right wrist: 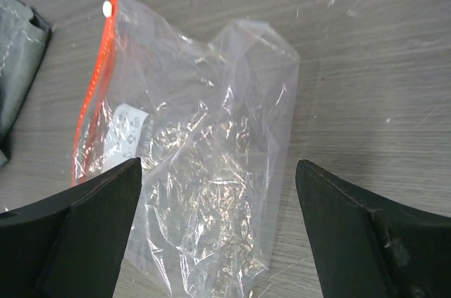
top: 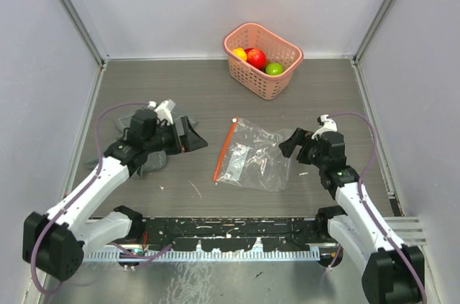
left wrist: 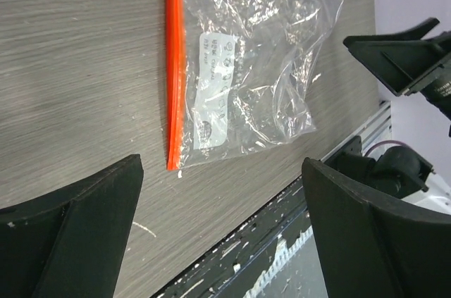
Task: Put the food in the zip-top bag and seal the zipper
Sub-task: Pick up the zipper food storage bag at the center of the board.
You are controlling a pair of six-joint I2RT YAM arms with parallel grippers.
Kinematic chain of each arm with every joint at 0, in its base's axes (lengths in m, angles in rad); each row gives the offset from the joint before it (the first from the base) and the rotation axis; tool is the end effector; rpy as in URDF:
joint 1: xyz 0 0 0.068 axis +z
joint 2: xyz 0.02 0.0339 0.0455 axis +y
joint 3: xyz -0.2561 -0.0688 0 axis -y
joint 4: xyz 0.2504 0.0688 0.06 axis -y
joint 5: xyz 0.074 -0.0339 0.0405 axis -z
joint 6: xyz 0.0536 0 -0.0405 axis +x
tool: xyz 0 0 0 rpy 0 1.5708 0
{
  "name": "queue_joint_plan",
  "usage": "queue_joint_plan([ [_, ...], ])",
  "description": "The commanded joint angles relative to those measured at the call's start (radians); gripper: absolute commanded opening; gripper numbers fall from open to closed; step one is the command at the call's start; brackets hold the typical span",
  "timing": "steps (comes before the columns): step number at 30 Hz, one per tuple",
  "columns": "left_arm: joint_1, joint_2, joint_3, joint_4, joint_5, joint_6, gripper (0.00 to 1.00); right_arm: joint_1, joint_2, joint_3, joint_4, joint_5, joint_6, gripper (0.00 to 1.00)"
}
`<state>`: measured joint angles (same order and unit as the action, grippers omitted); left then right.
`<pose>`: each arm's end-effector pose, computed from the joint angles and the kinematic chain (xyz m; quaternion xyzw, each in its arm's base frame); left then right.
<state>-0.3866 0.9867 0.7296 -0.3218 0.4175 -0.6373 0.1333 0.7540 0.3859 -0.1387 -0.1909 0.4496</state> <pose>0.2133 -0.1103 0.2542 -0.0097 0.8660 -0.3870 0.3166 0.1961 0.0366 0.1932 0.0874 0.8548 0.2238 0.4601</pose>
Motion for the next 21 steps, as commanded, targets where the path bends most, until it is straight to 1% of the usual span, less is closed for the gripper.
queue_joint_plan([
  [1,-0.070,0.101,-0.006,0.180,-0.031,-0.016,0.95,-0.004,0.093,-0.042,0.216,-0.097,0.061,0.92],
  [8,-0.109,0.312,0.012,0.265,-0.010,-0.019,0.92,-0.004,0.251,-0.087,0.359,-0.131,0.089,0.82],
  [12,-0.119,0.407,0.023,0.307,-0.011,-0.023,0.91,-0.005,0.327,-0.103,0.425,-0.130,0.100,0.72],
  [16,-0.121,0.479,0.032,0.338,0.007,-0.030,0.89,-0.004,0.402,-0.103,0.476,-0.133,0.113,0.57],
  [19,-0.122,0.521,0.042,0.355,0.017,-0.033,0.88,-0.005,0.439,-0.102,0.497,-0.132,0.111,0.41],
  [21,-0.121,0.544,0.041,0.370,0.027,-0.039,0.88,-0.005,0.460,-0.099,0.504,-0.130,0.109,0.27],
])
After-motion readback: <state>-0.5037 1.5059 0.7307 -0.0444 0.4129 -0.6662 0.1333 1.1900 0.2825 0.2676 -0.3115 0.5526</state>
